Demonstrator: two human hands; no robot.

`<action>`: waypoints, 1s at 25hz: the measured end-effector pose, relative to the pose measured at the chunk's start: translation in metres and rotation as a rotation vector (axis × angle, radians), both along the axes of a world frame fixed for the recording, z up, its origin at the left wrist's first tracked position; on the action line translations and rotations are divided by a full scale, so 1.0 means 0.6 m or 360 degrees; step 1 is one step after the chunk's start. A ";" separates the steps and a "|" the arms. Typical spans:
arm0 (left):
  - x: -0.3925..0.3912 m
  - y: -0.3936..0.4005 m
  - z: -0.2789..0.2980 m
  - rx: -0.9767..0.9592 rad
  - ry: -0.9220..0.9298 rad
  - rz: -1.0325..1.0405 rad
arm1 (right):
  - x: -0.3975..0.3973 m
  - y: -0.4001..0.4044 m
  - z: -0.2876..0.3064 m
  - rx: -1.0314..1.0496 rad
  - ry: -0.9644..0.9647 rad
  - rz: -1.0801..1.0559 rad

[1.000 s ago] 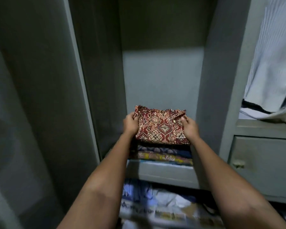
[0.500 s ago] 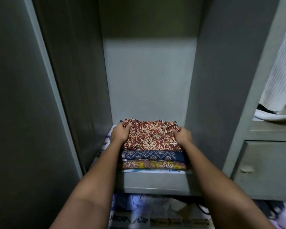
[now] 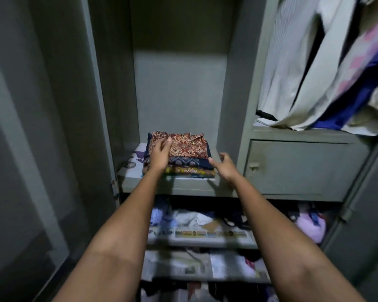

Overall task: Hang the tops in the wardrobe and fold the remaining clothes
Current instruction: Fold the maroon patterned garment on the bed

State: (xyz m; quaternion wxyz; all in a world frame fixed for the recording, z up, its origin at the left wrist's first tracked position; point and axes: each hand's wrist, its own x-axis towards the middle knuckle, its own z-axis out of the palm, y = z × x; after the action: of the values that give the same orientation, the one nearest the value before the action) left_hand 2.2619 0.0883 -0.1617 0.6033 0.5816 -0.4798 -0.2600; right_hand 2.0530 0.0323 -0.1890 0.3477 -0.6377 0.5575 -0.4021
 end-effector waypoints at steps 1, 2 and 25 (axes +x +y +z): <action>-0.020 0.039 -0.014 0.0030 0.0070 -0.0064 | -0.021 0.037 -0.017 0.0037 -0.0052 0.0007; -0.037 0.076 -0.034 0.0061 0.0106 -0.0144 | -0.044 0.084 -0.033 0.0083 -0.0124 0.0031; -0.631 0.582 0.040 0.0202 0.0114 -0.2102 | -0.512 0.970 0.064 -0.0197 -0.0626 -0.1514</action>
State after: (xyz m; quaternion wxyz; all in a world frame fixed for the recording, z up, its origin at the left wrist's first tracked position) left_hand 1.8830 0.4378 -0.1378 0.2972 0.1907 -0.6989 -0.6220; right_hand 1.7456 0.6144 -0.1507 0.1863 -0.2454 0.6850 -0.6602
